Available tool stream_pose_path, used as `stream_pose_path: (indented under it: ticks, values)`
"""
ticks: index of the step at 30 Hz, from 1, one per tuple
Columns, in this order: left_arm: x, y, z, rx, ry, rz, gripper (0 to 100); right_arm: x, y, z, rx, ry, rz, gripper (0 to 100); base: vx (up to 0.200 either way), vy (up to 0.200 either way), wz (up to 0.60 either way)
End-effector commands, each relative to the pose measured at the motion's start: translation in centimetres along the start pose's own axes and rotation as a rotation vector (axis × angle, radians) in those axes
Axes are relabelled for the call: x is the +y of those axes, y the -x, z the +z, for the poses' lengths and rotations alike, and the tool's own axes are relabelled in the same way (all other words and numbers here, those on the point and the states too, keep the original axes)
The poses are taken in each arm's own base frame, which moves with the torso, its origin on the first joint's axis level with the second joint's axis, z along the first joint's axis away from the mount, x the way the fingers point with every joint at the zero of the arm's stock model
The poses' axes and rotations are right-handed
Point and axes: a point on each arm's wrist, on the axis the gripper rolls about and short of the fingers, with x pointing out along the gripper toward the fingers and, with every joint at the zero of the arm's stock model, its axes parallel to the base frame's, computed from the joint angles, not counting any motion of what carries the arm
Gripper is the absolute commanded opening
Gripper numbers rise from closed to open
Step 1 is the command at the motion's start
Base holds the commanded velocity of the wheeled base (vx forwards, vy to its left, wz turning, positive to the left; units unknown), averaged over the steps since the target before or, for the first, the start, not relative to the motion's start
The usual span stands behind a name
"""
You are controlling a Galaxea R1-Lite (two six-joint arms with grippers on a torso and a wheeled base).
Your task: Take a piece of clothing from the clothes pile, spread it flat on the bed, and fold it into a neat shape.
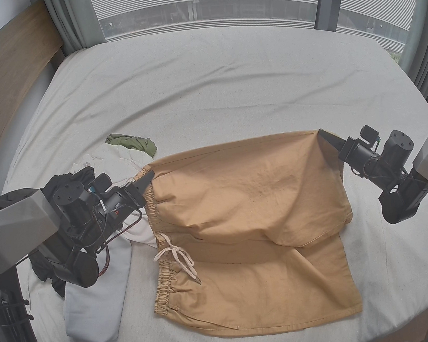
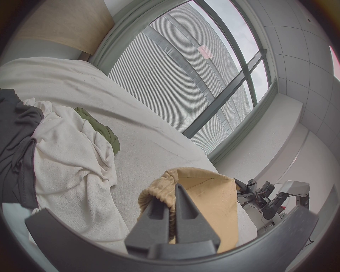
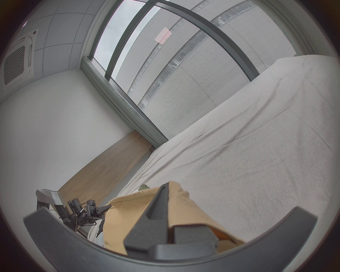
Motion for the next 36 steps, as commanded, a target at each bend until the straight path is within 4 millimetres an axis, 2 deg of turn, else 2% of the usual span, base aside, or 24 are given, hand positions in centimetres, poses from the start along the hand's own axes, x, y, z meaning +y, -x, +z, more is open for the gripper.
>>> stream_pose_path:
  ticks: [1,8,9,10,18,25,29,36]
  values:
    - [0.1,-0.1,0.0,-0.004,-0.002,-0.001,0,-0.2,-0.2,-0.2,0.0,0.001,0.002,0,0.0,0.0,0.0]
    - [0.4,-0.2,-0.3,0.004,0.0,0.006,0,-0.2,-0.3,0.0,-0.007,0.004,0.006,0,0.0,0.0,0.0]
    - [0.5,-0.2,-0.3,0.001,-0.001,0.004,100,-0.2,-0.3,0.0,-0.006,0.003,0.006,0,0.0,0.0,0.0]
    - [0.5,-0.3,-0.4,0.002,0.0,0.006,100,-0.3,-0.3,-0.1,-0.005,0.002,0.005,100,0.0,0.0,0.0]
    - [1.0,-0.9,-1.1,0.008,0.0,0.005,100,-1.4,-0.3,-0.8,0.001,-0.006,-0.018,100,0.0,0.0,0.0]
    - [1.3,-0.6,-1.5,0.002,0.009,0.054,100,-1.2,2.9,-0.6,0.034,0.009,-0.097,100,0.0,0.0,0.0]
    - [0.9,0.5,-1.6,0.021,0.017,0.082,100,-0.1,4.9,-0.6,0.066,0.04,-0.128,100,0.0,0.0,0.0]
    - [-1.6,5.6,-0.9,0.102,0.041,0.107,100,2.5,8.4,-1.4,0.148,0.111,-0.167,100,0.0,0.0,0.0]
